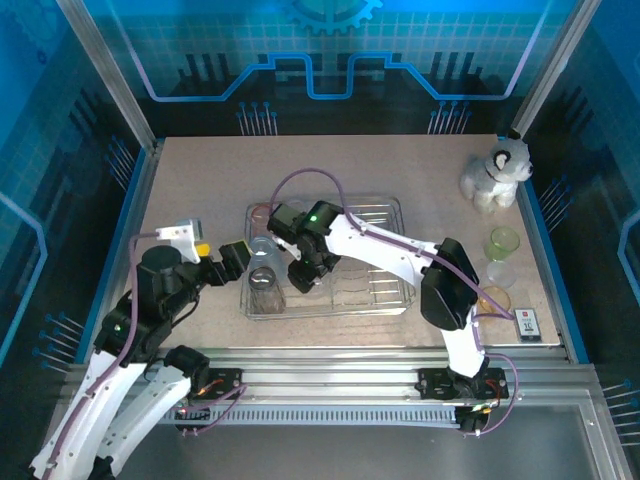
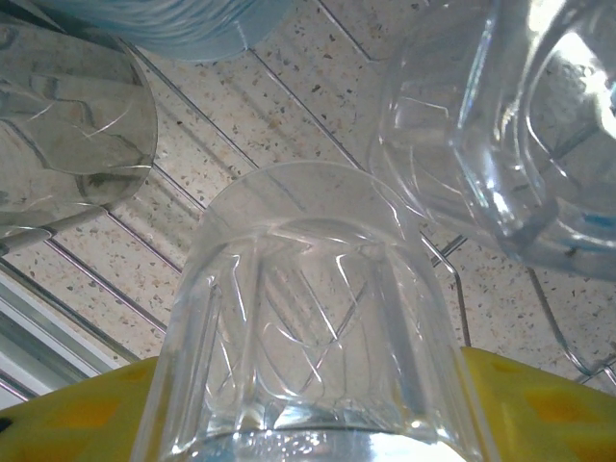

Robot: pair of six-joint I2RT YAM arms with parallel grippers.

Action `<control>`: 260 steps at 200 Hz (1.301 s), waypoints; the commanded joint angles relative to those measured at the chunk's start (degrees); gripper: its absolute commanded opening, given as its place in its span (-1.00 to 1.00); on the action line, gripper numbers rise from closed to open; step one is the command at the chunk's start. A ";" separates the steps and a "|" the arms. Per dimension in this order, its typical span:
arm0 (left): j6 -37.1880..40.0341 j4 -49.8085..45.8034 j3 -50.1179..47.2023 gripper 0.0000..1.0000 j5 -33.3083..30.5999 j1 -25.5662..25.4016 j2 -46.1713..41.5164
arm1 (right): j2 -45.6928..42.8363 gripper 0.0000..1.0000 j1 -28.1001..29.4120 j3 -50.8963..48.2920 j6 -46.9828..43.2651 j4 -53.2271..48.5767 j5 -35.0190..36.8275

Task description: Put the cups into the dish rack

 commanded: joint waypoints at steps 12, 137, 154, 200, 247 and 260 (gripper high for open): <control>1.67 1.63 -0.98 0.99 -1.14 -0.25 -1.92 | 1.07 -0.52 0.83 1.20 -1.07 -0.30 0.98; 1.45 1.48 -1.49 0.99 -1.56 -0.27 -2.60 | 0.66 0.45 1.12 -0.22 -2.00 -0.83 3.86; 1.35 1.65 -1.70 0.99 -1.59 -0.27 -2.57 | 0.05 0.52 1.12 -0.18 -1.88 -1.06 4.38; 1.10 2.01 -2.15 0.99 -1.65 -0.27 -2.32 | -1.86 0.62 1.11 -0.19 -1.61 -0.90 4.76; 1.09 2.12 -2.11 0.99 -1.67 -0.27 -1.81 | -3.09 0.68 0.89 0.61 -1.68 -0.79 4.67; 1.07 2.01 -2.13 0.99 -1.68 -0.27 -1.81 | -3.48 0.68 0.81 0.58 -1.61 -0.63 4.37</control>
